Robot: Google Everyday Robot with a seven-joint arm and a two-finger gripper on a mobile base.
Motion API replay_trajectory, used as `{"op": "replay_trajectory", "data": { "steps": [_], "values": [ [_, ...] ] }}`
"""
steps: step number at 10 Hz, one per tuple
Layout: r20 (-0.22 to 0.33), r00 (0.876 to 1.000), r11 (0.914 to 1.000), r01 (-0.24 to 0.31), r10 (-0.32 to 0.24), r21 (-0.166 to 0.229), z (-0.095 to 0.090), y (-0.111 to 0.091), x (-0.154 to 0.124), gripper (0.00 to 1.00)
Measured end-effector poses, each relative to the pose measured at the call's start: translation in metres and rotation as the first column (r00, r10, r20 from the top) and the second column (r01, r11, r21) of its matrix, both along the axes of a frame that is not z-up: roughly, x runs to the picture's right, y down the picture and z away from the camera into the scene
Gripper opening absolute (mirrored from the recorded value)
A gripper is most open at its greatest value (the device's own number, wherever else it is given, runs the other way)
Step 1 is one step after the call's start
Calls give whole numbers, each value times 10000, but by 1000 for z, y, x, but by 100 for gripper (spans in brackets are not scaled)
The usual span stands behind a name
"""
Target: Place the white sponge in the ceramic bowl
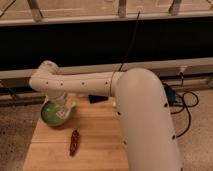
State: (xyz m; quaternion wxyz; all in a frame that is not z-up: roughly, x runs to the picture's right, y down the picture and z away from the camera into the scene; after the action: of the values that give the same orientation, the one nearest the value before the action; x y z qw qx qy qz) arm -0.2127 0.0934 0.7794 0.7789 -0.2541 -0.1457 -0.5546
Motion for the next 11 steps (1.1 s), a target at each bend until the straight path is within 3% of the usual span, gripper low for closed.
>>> {"op": "replay_trajectory", "data": {
  "steps": [6, 11],
  "values": [
    [90, 9999, 9999, 101, -101, -17, 6, 0, -9, 80],
    [136, 9998, 9999, 143, -143, -6, 10, 0, -16, 80]
  ]
}}
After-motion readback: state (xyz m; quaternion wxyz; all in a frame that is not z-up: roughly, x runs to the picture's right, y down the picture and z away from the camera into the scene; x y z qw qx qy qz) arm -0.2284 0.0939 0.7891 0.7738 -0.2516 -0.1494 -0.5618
